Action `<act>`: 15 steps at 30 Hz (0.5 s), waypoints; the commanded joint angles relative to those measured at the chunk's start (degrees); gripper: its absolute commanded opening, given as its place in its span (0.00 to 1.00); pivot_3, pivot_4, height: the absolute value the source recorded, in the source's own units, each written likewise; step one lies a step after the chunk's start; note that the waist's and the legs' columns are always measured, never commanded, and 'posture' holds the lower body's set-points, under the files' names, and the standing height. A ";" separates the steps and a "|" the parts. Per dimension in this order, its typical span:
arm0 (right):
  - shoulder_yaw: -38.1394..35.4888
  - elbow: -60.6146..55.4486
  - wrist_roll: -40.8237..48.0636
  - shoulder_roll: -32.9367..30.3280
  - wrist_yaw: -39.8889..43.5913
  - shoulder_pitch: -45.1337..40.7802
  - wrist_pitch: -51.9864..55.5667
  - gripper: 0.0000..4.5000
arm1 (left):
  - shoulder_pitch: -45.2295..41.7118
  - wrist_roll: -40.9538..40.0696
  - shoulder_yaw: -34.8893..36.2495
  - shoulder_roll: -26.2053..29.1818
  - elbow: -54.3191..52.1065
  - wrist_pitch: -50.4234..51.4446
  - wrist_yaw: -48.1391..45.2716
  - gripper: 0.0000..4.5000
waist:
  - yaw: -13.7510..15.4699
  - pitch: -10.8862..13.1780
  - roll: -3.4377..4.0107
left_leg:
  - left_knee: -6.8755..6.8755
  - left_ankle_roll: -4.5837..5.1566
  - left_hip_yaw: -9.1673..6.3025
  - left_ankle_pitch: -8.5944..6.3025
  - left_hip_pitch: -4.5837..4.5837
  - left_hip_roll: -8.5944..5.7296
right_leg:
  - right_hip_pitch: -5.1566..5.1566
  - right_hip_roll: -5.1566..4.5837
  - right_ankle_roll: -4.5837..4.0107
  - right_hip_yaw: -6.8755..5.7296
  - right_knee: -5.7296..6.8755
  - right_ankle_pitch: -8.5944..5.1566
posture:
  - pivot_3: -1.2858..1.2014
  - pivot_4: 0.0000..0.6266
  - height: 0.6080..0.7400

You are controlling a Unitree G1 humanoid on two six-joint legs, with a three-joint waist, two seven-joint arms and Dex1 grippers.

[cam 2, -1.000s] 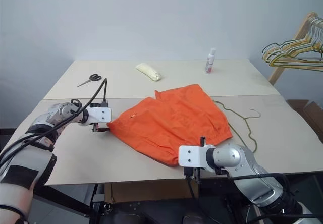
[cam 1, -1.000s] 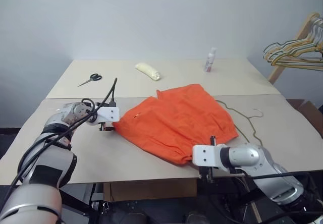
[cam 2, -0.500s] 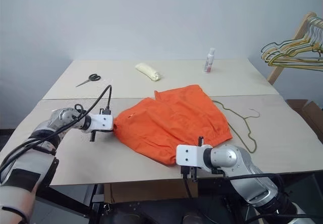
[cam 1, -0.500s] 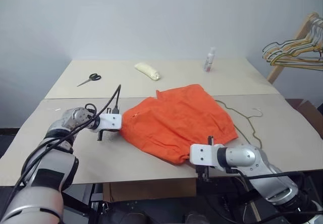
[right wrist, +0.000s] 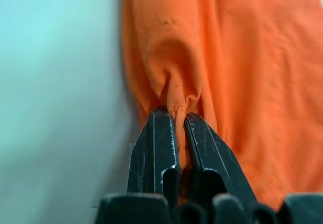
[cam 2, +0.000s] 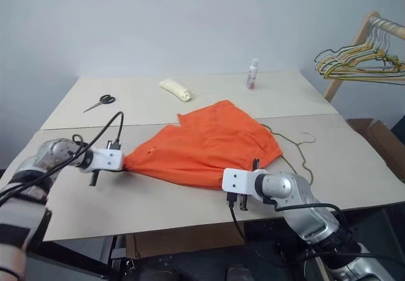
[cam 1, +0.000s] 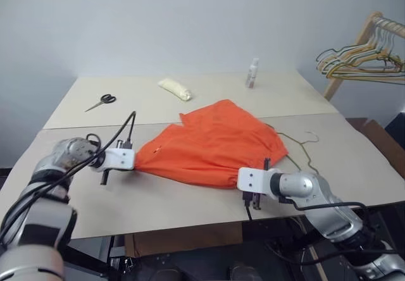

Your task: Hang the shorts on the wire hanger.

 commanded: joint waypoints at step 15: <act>2.88 25.58 -10.27 6.08 -10.74 -16.37 -33.72 0.00 | 51.91 -18.23 27.27 21.99 -82.32 59.31 -5.84 0.00 | 0.74 0.18 0.03 | -0.20 0.02 0.17 -0.04 0.06 0.15 | -0.10 0.01 -0.05 0.18 0.07 -0.03 | 0.56 0.00 1.00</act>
